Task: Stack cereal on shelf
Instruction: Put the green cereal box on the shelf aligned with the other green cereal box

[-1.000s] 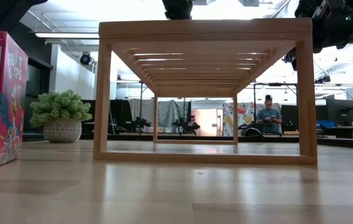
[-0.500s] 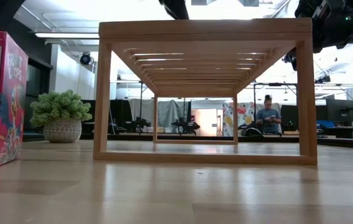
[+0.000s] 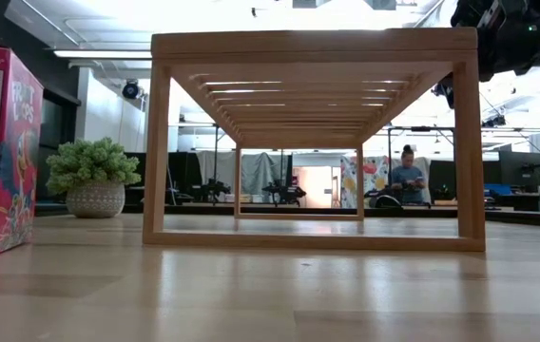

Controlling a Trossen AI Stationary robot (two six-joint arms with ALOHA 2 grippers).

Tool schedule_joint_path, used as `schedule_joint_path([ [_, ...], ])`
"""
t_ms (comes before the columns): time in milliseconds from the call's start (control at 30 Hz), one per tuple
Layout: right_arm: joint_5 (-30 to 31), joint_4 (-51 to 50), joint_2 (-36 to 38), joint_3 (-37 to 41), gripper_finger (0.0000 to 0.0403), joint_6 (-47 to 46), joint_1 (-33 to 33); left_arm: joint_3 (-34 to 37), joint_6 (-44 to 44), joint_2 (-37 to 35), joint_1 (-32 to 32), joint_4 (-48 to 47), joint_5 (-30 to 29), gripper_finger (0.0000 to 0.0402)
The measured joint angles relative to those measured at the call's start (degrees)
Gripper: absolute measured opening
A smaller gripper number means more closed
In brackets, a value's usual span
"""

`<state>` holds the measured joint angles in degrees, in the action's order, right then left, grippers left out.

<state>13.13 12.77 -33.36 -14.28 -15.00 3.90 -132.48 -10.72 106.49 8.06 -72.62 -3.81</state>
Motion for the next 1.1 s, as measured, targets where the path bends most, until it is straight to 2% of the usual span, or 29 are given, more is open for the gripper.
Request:
schedule_joint_path([
  [100,0.0,-0.4,0.0,0.0,0.0,0.0,0.0,7.9,-0.9,-1.1,-2.0,6.6,0.1,0.0088],
  [200,0.0,-1.0,0.0,0.0,0.0,-0.1,0.0,20.2,-2.1,-4.0,-3.9,15.5,1.2,0.0019],
  [300,0.1,-1.2,-0.3,0.0,0.0,0.0,0.0,36.7,-2.0,-10.2,-4.5,29.4,2.0,0.0014],
  [467,0.3,-1.5,-0.8,0.0,0.0,0.0,0.0,64.8,0.0,-20.0,-2.5,68.1,0.7,0.0002],
  [533,0.4,-1.3,-0.9,0.0,0.0,0.0,0.0,72.4,2.9,-21.5,-0.1,81.8,0.7,0.0003],
  [567,0.4,-1.4,-0.8,0.0,0.0,0.0,0.0,75.0,4.2,-21.6,1.2,85.8,0.9,0.0002],
  [667,0.4,-1.3,-0.8,0.0,0.0,0.0,0.0,78.6,7.4,-20.8,4.4,88.3,2.2,0.0001],
  [800,0.4,-1.4,-0.8,0.0,0.0,0.0,0.0,78.5,8.1,-19.1,6.3,89.4,4.8,0.0],
  [1100,0.4,-1.4,-0.8,0.0,0.0,0.0,0.0,77.1,8.1,-16.9,7.6,89.1,4.8,0.0],
])
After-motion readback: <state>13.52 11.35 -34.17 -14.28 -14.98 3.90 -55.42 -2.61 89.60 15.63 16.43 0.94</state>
